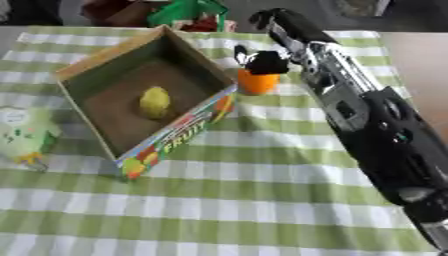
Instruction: Pick up objects on the table and place them in the box.
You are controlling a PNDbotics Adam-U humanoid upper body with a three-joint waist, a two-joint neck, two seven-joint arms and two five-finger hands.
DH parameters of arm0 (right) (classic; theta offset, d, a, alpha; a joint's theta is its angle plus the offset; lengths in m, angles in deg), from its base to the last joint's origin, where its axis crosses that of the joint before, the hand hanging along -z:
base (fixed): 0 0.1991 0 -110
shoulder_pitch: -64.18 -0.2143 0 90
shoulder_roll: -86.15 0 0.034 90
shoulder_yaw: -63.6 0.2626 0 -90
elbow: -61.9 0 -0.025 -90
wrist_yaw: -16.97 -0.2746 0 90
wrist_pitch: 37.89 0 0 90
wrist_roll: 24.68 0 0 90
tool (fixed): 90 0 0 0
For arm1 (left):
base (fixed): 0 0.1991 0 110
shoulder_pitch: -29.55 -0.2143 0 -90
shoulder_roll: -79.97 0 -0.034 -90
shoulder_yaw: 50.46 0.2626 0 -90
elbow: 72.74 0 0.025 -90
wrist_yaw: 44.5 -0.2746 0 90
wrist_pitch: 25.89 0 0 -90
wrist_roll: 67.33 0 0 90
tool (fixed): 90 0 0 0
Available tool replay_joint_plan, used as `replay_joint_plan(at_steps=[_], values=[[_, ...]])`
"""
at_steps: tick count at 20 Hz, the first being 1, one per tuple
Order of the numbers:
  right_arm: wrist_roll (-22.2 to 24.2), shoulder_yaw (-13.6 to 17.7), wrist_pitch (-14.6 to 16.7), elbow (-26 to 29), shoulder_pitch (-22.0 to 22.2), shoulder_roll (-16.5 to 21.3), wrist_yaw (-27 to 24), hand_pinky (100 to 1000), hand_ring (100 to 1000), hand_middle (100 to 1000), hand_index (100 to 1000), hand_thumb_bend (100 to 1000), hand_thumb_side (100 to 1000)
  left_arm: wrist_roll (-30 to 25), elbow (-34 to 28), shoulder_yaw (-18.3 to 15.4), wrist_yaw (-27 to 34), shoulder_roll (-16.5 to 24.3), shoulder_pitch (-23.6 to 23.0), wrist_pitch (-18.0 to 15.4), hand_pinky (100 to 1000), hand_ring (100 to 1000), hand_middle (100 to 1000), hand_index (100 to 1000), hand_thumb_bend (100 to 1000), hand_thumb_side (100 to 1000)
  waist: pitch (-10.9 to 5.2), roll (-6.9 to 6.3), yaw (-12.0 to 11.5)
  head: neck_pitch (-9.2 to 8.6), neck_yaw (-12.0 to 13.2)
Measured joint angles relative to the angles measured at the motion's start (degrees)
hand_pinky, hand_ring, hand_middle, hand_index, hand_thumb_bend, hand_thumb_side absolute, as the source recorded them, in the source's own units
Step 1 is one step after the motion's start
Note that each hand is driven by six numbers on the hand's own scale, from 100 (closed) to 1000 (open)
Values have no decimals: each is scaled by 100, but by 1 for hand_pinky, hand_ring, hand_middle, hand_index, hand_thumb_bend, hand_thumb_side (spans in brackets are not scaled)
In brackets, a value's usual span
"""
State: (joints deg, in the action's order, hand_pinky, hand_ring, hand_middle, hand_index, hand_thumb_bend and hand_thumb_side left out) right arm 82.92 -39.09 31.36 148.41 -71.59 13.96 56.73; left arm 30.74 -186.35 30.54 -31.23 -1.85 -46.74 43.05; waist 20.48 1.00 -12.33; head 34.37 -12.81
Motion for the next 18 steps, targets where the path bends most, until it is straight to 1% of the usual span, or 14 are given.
replay_joint_plan(at_steps=[9, 14, 15, 16, 18], values=[[-13, 27, -73, -434, 34, 17, 47, 834, 938, 812, 928, 213, 534, 10, 0, 0, -13, -1, 2, 10, 464, 620, 653, 739, 100, 800, 20, 14, -1, -126, -104], [1, 29, -148, -941, -278, -253, 266, 838, 945, 824, 941, 302, 573, 7, 0, 0, -13, -43, 1, 21, 464, 620, 653, 738, 100, 801, 20, 22, -27, -175, -145], [13, 29, -144, -1066, -334, -320, 334, 842, 947, 826, 949, 382, 608, 8, 0, 0, -13, -49, 1, 25, 464, 620, 653, 738, 100, 800, 20, 24, -31, -176, -146], [34, 29, -130, -1189, -378, -376, 398, 843, 948, 827, 955, 406, 610, 8, 0, 0, -13, -49, 1, 30, 464, 620, 653, 738, 100, 800, 20, 25, -37, -176, -147], [84, 31, -90, -1431, -446, -471, 475, 844, 949, 826, 956, 410, 609, 4, 0, 0, -13, -49, 1, 36, 464, 620, 653, 738, 100, 800, 20, 27, -52, -190, -150]])
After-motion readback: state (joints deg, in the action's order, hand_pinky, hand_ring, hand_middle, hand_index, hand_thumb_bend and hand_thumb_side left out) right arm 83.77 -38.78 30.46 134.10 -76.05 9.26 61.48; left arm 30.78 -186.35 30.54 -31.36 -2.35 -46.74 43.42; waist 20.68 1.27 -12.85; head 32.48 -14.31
